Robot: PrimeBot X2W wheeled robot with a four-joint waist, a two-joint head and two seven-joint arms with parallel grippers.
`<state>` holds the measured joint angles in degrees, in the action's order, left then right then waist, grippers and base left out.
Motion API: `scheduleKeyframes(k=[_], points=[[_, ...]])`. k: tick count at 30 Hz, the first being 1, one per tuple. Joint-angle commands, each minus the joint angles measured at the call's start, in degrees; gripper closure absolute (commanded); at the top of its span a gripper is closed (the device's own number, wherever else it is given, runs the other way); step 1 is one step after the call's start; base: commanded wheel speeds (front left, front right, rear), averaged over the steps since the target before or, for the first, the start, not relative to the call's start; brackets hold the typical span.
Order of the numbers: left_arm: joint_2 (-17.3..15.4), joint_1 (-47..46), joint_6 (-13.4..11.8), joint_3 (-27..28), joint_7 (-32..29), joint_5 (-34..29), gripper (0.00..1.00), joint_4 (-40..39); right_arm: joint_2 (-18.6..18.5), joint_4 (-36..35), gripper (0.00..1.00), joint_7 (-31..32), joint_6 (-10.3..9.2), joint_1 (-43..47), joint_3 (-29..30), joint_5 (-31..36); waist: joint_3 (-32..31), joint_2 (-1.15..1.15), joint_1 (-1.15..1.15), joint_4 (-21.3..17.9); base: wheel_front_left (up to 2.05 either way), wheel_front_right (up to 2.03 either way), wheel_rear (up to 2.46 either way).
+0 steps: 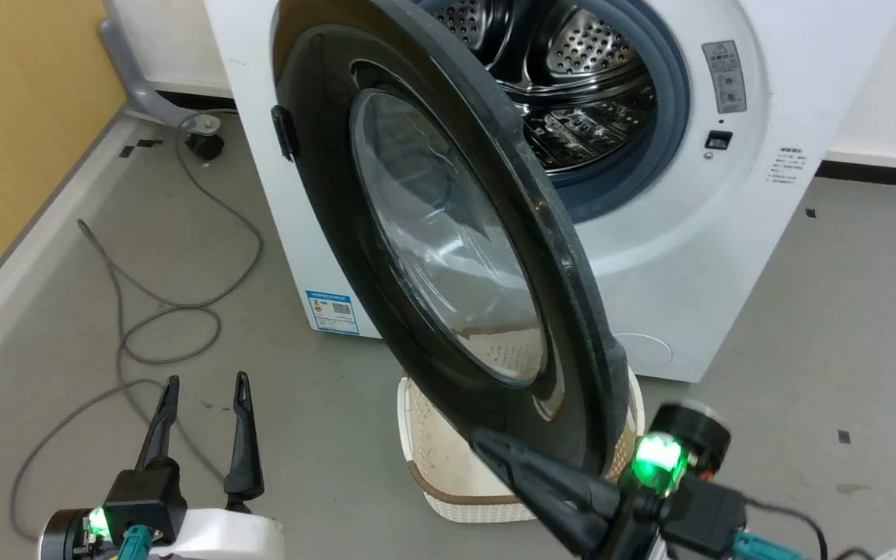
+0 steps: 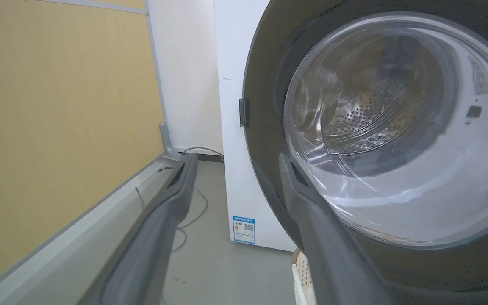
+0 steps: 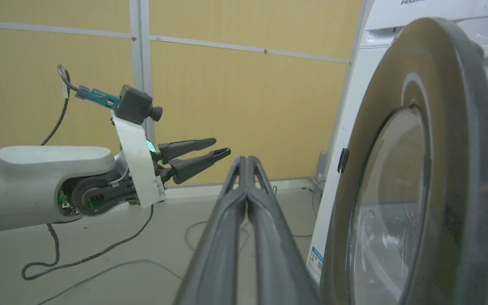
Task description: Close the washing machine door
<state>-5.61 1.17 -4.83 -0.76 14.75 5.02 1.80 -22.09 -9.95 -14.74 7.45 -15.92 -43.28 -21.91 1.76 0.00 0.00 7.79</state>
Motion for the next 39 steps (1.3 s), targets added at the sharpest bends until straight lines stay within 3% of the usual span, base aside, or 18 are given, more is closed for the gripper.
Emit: scheduleKeyframes(k=[1,8,22,30,39], points=[[0.4,0.5,0.3,0.4,0.2,-0.5,0.00,-0.1,-0.6,1.5,1.00,-0.3,0.03,1.4,-0.6,0.2,0.2,0.00,0.00,-0.4,0.00,0.00,0.00],[1.2,0.3,0.8,0.9,0.2,-1.1,0.00,-0.2,-1.2,8.0,1.00,-0.3,0.03,3.8,1.9,1.7,1.2,0.00,0.00,-1.8,0.00,0.00,0.00],[2.0,-2.0,0.7,-0.7,0.2,-3.4,0.00,-0.5,2.3,17.1,1.00,-0.3,0.03,2.3,17.4,5.8,5.5,0.00,0.00,-3.3,0.00,0.00,0.00],[2.4,-5.2,0.5,-2.6,0.2,-3.2,0.00,-0.8,4.0,24.0,1.00,-0.3,0.03,-4.8,25.7,6.1,10.1,0.00,0.00,-3.2,0.00,0.00,0.00],[2.6,-9.3,0.1,-4.4,0.2,-2.8,0.00,-1.1,4.1,32.7,1.00,-0.3,0.03,-17.5,30.6,7.5,16.1,0.00,0.00,-1.7,0.00,0.00,0.00]])
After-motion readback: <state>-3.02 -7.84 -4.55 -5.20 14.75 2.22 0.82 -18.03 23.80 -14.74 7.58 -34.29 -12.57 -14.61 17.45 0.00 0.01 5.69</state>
